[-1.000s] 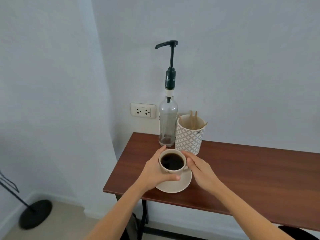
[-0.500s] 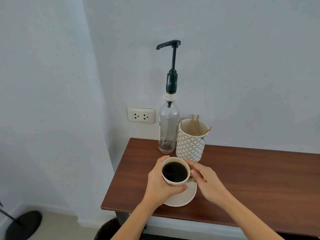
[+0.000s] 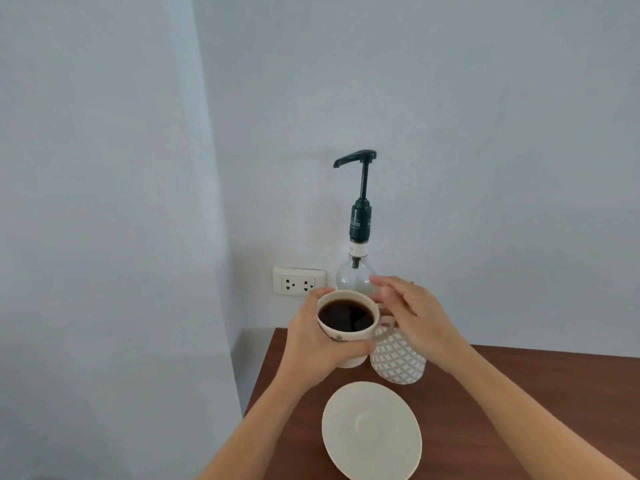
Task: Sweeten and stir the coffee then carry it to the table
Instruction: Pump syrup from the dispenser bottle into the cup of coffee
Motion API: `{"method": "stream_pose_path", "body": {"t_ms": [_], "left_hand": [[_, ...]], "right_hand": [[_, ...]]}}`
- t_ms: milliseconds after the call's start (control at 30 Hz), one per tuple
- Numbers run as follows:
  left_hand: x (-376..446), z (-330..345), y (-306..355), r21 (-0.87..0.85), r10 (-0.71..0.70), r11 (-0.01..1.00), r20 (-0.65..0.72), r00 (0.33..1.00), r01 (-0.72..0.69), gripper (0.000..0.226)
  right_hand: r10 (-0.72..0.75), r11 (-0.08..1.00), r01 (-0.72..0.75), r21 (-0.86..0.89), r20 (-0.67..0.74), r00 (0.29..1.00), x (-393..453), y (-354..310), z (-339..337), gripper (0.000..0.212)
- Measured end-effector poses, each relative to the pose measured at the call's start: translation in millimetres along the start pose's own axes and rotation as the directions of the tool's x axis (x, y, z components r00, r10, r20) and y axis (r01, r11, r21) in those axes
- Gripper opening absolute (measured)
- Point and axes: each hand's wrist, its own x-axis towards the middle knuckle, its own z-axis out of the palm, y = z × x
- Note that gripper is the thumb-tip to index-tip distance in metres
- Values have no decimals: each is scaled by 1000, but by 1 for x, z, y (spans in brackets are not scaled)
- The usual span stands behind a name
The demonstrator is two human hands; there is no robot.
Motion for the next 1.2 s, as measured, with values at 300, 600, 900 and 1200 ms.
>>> {"method": "stream_pose_path", "body": {"t_ms": [300,600,900,1200], "left_hand": [[72,-30,45,-23,-41,999,-89,995,39,103],[117,-44,76,2,-53,999,-139,989,54,104],[130,-47,82,-26,-78,997,-143,987,75,91],[135,-48,81,-17,-76,997,-144,987,75,94]], "right_hand": [[-36,992,75,105,-336,941,125,-69,-26,44],[164,869,10,496,-306,938,167,-92,-11,39],[163,776,66,628,-301,939,178,-88,-5,20],[153,780,77,621,-309,939,180,-90,-5,28]]}}
